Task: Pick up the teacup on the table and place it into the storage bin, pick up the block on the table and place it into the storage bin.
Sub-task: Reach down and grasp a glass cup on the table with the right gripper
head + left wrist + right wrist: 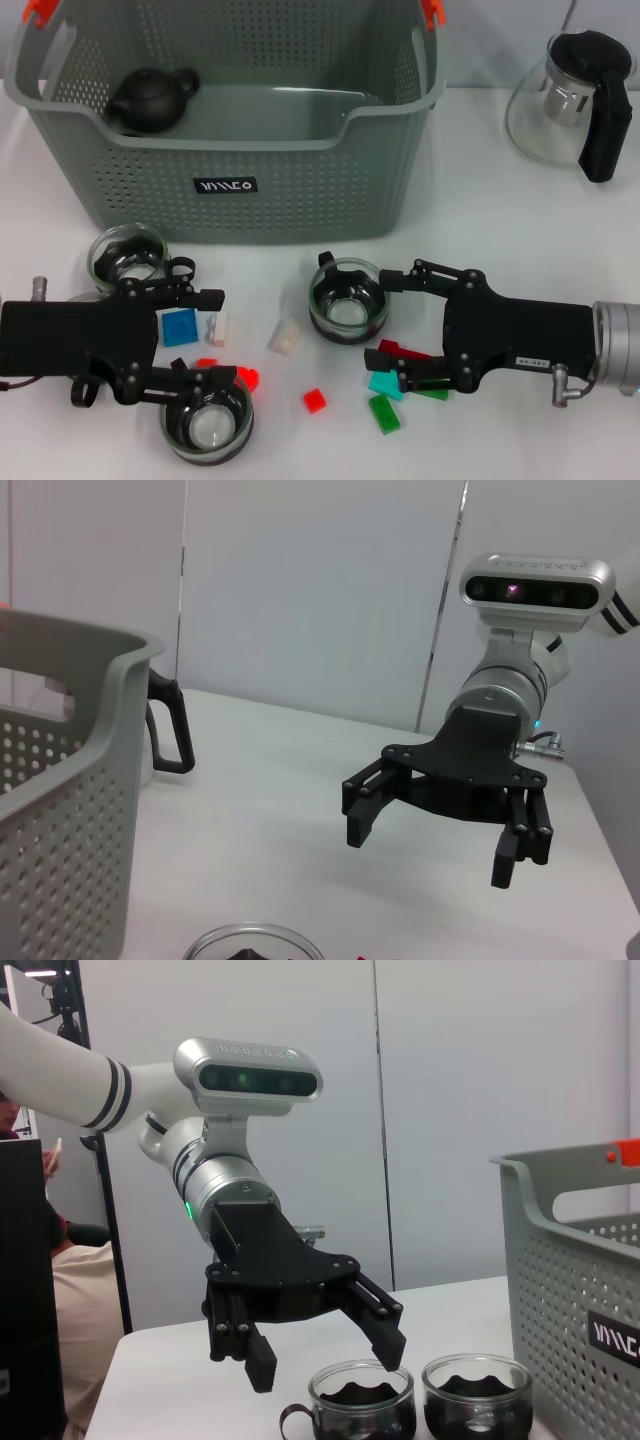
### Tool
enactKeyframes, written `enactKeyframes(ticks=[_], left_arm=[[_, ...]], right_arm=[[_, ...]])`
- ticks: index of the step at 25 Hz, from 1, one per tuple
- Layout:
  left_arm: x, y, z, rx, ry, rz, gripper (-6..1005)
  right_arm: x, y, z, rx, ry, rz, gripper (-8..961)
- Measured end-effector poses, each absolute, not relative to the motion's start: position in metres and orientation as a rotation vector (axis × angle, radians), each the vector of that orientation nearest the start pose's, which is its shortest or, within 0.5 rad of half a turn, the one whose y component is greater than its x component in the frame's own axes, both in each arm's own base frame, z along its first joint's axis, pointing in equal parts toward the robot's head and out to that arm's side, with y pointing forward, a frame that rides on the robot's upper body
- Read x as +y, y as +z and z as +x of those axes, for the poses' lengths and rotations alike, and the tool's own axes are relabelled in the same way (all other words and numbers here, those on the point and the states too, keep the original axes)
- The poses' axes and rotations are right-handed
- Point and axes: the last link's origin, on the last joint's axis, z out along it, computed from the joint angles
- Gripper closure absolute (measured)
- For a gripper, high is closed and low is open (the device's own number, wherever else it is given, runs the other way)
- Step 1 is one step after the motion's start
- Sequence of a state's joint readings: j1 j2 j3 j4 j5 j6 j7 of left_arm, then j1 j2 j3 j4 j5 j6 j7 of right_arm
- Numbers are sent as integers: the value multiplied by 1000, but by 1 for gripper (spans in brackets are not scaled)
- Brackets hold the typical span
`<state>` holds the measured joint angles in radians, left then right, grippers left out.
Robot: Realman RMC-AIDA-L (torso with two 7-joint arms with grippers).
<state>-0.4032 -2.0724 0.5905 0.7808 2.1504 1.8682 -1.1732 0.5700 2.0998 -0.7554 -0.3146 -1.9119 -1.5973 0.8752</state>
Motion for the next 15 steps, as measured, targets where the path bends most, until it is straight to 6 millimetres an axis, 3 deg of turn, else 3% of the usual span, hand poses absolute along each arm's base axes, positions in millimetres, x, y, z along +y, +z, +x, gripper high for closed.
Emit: enactKeyframes(ticks=[15], left_arm=[[270,23,-285,-348,-676,-2902,140]], right_arm=[[292,-61,246,222,923,-2818,31]])
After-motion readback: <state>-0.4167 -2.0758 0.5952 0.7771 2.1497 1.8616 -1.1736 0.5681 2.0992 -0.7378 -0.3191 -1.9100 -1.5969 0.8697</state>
